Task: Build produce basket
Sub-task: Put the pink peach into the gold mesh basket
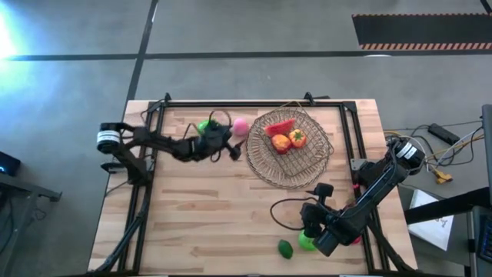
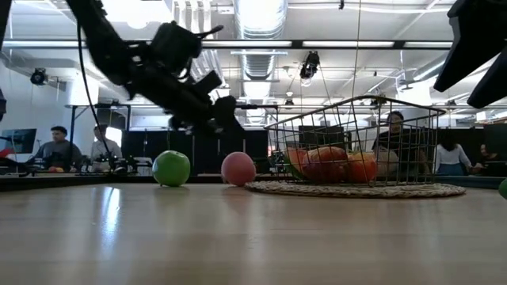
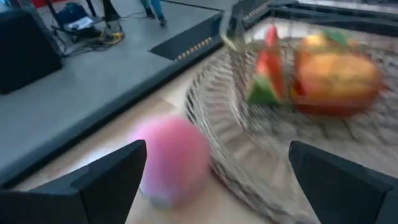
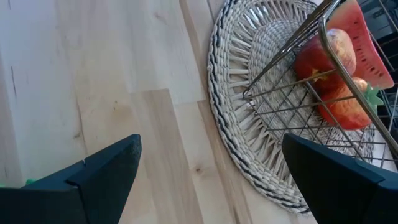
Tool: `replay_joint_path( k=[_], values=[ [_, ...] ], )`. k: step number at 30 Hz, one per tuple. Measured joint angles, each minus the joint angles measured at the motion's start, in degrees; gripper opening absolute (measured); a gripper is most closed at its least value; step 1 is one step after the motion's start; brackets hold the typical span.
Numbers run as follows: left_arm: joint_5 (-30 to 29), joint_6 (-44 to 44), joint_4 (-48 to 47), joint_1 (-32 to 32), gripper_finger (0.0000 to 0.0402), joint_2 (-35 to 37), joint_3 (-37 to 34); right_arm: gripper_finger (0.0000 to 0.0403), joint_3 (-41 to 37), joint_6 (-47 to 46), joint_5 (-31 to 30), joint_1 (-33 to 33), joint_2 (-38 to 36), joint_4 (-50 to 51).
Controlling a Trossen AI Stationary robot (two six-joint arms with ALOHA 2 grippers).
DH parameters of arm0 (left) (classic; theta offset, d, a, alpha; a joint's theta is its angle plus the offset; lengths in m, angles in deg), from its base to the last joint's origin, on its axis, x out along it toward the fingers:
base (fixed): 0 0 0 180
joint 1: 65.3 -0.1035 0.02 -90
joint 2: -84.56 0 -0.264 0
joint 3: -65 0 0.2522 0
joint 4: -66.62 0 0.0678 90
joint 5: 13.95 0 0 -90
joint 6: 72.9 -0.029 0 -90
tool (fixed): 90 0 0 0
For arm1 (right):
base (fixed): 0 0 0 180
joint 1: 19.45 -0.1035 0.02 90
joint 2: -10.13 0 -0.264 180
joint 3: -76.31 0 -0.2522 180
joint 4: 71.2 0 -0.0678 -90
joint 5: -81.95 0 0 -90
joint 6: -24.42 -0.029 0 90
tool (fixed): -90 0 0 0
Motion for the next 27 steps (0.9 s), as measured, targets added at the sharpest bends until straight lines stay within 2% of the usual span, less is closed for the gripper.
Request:
replay_joint_path(
  k=[6,10,20,27],
  values=[
    [7.55,-1.94,-15.1,-7.74,0.0377,-2.03,9.85,0.0381,-0.02,-0.15,0.0,0.0,0.0,-0.08],
    [10.9,-1.73,-19.41,-10.19,0.0377,-3.65,12.77,0.0381,-0.02,-0.2,-0.02,0.0,0.0,-0.1],
    [11.27,5.72,-18.87,-12.48,0.0377,-8.92,12.86,0.0381,-0.02,-0.11,-0.15,0.0,0.0,-0.32],
    [10.95,5.42,-13.5,-12.51,0.0375,-12.83,13.16,0.0381,-0.02,0.0,-0.51,0.0,0.0,-0.3]
  ],
)
